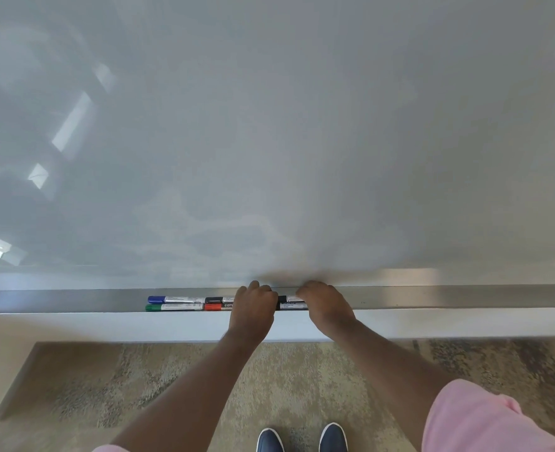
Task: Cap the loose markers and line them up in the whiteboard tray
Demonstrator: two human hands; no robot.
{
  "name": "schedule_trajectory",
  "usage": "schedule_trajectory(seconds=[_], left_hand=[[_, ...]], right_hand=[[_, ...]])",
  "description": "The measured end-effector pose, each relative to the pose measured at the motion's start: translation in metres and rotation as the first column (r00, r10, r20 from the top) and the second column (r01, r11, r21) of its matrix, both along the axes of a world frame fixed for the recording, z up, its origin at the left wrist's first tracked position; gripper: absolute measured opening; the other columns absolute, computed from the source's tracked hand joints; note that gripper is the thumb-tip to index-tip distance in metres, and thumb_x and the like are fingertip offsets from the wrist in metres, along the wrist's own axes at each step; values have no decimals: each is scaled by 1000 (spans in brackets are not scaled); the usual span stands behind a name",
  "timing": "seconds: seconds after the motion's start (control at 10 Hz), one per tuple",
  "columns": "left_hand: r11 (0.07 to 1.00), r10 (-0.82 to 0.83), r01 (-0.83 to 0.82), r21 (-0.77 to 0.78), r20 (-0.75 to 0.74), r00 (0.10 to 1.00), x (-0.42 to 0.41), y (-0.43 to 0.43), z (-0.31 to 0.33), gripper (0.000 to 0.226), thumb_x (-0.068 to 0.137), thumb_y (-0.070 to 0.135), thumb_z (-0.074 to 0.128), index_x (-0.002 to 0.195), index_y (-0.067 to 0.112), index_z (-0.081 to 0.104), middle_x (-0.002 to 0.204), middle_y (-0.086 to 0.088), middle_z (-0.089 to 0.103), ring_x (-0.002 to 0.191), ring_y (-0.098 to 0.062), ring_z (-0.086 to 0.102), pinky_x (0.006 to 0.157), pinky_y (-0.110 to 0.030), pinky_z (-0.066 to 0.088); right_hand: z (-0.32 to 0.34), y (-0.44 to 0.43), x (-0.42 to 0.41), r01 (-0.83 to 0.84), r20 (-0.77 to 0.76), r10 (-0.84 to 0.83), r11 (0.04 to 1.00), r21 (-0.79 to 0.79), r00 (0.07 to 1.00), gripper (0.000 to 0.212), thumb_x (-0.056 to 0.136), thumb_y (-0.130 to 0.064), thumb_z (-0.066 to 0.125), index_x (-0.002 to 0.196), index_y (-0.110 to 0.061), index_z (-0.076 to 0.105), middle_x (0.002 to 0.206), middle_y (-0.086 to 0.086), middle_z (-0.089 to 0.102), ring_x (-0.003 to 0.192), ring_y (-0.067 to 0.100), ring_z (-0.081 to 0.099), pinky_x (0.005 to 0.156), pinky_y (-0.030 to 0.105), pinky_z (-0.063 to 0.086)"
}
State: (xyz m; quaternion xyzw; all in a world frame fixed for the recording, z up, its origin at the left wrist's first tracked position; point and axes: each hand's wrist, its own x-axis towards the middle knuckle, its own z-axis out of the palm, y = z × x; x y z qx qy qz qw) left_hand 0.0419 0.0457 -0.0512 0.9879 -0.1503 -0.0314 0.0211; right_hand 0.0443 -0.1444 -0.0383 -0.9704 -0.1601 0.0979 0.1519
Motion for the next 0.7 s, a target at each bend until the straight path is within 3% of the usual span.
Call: schedule_trajectory(seconds=[0.3, 0.5, 0.7], left_hand=[[1000, -31, 31, 2, 15, 999, -2, 12, -3, 29, 84, -8, 57, 89, 15, 74, 88, -1, 76, 88, -25, 61, 74, -37, 46], [997, -74, 74, -2, 29, 997, -8, 18, 4, 30, 88, -3, 54, 101, 17, 73, 94, 0, 74, 94, -25, 61, 79, -38, 49], [995, -57, 66, -77, 112, 992, -14, 19, 36, 14, 96, 11, 55, 100, 16, 67, 99, -1, 72, 98, -25, 59, 84, -36, 50]], right_hand=[[-1, 4, -2, 31, -16, -31, 999, -24, 999, 50, 82, 11, 50, 120, -15, 71, 114, 8, 69, 108, 28, 62, 93, 38, 51], [11, 1, -10, 147, -62, -149, 989, -26, 987, 51, 94, 5, 49, 140, -17, 58, 138, 7, 61, 130, 28, 54, 108, 37, 44], [49, -1, -22, 162, 3, -162, 983, -92, 987, 28, 97, -15, 49, 124, -14, 58, 118, 7, 63, 113, 31, 58, 95, 40, 47]])
